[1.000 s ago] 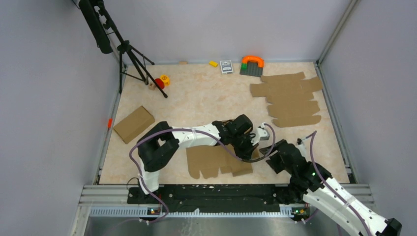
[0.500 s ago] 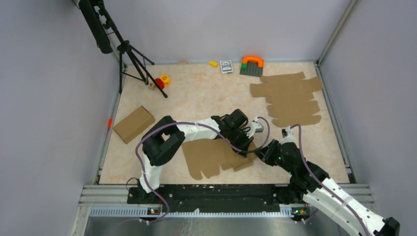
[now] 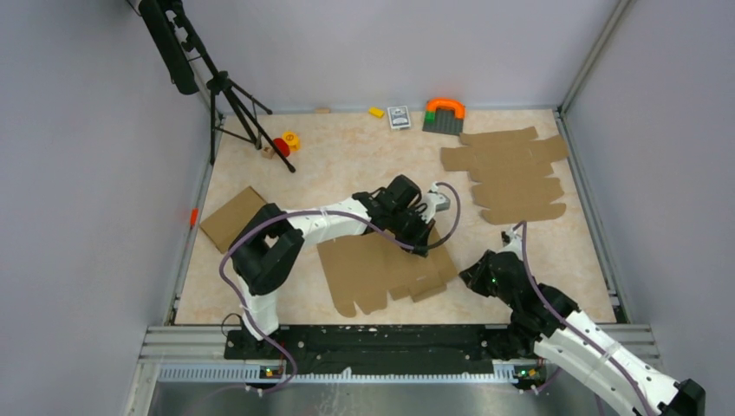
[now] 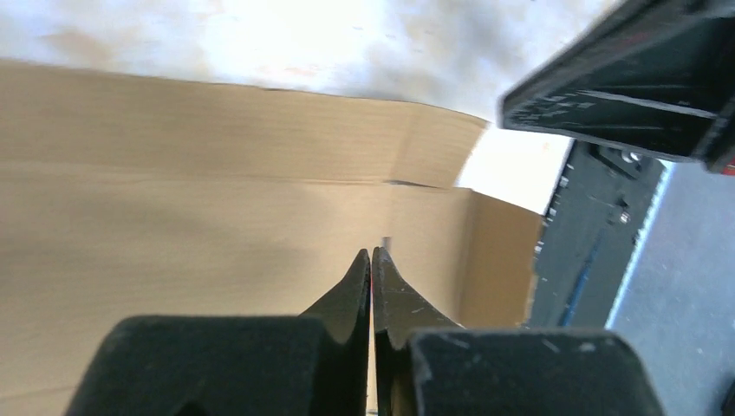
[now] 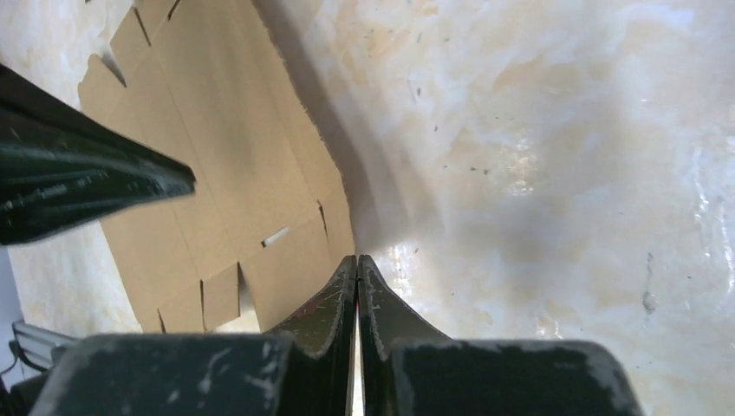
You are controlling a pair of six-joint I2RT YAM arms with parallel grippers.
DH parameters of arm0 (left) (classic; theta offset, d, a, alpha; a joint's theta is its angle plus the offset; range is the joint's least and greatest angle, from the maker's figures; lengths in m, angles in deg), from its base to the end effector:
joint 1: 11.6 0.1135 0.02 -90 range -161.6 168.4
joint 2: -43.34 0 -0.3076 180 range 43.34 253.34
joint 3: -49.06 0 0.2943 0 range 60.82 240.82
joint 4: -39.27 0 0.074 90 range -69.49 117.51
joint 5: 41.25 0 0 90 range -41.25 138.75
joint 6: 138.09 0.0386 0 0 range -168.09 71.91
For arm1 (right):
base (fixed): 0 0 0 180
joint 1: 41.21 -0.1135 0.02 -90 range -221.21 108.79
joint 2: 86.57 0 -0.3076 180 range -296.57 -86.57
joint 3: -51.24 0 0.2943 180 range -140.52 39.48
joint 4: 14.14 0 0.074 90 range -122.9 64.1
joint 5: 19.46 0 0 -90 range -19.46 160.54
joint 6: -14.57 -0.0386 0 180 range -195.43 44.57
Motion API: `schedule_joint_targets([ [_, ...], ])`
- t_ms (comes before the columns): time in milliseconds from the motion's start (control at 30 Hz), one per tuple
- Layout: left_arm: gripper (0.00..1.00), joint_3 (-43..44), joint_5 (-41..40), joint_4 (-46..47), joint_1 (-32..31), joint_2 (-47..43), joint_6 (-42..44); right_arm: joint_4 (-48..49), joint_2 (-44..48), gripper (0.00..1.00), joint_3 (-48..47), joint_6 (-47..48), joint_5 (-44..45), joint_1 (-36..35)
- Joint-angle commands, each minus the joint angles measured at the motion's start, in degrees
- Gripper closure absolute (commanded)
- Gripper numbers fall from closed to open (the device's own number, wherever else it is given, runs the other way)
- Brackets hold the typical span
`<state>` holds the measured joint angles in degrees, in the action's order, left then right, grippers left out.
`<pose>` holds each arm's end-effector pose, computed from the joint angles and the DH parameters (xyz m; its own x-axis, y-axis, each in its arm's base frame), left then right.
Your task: Fold the paper box
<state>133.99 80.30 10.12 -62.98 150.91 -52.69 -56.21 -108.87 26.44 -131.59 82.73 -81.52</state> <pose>0.2655 -0.3647 0.2095 -0.5584 0.5896 -0.5836 0.8257 0.3274 -0.4594 0.0934 0.0685 0.1719 -0.6926 0.4771 -0.5410 0.1205 0.8160 0.5654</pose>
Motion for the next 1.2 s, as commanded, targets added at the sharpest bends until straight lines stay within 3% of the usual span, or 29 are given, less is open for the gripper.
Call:
schedule_joint_targets([
  [0,1.00,1.7,-4.4,-0.7,3.5,-0.8,-1.9,-6.8,1.2,1.00,-2.7,-4.1,5.2,0.3],
  [267,1.00,6.1,-14.5,-6.9,4.3,4.5,-3.2,4.1,-6.0,1.00,1.3,-5.5,0.5,0.3],
  [567,1.00,6.8,-13.0,-5.6,4.4,9.2,-3.2,17.6,-15.3,1.00,-0.2,-5.5,-5.9,0.4],
  [1167,1.00,5.2,-10.9,-5.8,2.6,9.2,-0.3,27.0,-24.1,1.00,-2.9,-6.6,-5.5,0.5],
])
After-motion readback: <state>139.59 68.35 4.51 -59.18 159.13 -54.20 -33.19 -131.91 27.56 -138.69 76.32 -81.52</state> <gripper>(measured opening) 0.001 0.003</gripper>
